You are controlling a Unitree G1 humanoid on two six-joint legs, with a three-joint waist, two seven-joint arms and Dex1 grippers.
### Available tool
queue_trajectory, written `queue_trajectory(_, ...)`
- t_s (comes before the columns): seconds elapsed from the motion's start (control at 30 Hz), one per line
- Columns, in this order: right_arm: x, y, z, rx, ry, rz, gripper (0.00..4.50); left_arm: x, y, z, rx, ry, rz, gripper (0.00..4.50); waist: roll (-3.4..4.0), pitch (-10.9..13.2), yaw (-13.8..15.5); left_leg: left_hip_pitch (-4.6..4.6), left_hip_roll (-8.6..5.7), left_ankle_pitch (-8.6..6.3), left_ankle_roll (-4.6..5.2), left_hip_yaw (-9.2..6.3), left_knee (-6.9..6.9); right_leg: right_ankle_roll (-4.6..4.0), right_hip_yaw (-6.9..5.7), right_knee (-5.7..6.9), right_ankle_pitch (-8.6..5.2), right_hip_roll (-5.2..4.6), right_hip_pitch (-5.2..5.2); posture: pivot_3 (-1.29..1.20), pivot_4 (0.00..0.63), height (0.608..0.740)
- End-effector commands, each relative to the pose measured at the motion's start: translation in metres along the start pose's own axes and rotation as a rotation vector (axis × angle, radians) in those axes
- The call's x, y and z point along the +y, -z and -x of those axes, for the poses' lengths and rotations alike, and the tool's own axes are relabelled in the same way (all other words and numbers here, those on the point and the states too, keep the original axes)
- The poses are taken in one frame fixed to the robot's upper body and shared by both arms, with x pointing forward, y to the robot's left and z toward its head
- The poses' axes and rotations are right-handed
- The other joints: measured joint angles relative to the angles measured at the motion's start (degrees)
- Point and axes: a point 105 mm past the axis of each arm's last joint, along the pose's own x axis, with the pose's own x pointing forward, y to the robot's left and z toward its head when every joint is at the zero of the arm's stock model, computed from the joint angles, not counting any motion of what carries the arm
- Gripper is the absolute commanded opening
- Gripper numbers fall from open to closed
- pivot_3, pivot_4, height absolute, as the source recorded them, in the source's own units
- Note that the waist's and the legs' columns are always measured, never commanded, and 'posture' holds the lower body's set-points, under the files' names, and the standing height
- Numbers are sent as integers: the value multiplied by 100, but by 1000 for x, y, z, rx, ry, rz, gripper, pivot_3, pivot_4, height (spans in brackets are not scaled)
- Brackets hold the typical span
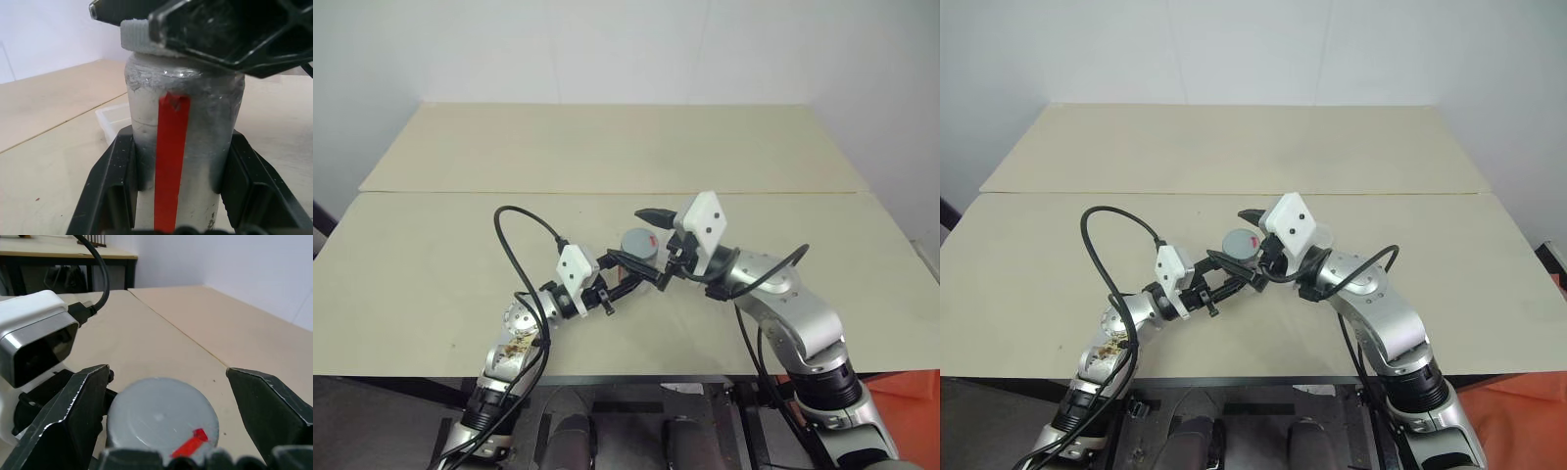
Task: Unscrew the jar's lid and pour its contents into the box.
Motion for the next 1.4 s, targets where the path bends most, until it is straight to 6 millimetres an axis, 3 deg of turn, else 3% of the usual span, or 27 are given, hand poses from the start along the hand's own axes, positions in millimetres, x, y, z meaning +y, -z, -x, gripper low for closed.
queue_trajectory(0.03,-9,-11,3,-33,44,26,4466,1,-16,1,-72,-12,-21,1884,0,0,-1,0,0,0,0,0,0,0,0,0,0,0,0,0,150,740)
queue_trajectory(0.7,-16,-7,16,-22,84,57,4466,9,-18,16,-98,-35,-5,1884,0,0,-2,0,0,0,0,1,0,0,0,0,0,0,0,0,150,740)
queue_trajectory(1.4,-40,-1,30,21,143,103,4466,19,-16,23,-87,-73,-20,1884,0,0,-3,0,1,0,0,18,-1,0,0,-3,0,1,1,0,150,740)
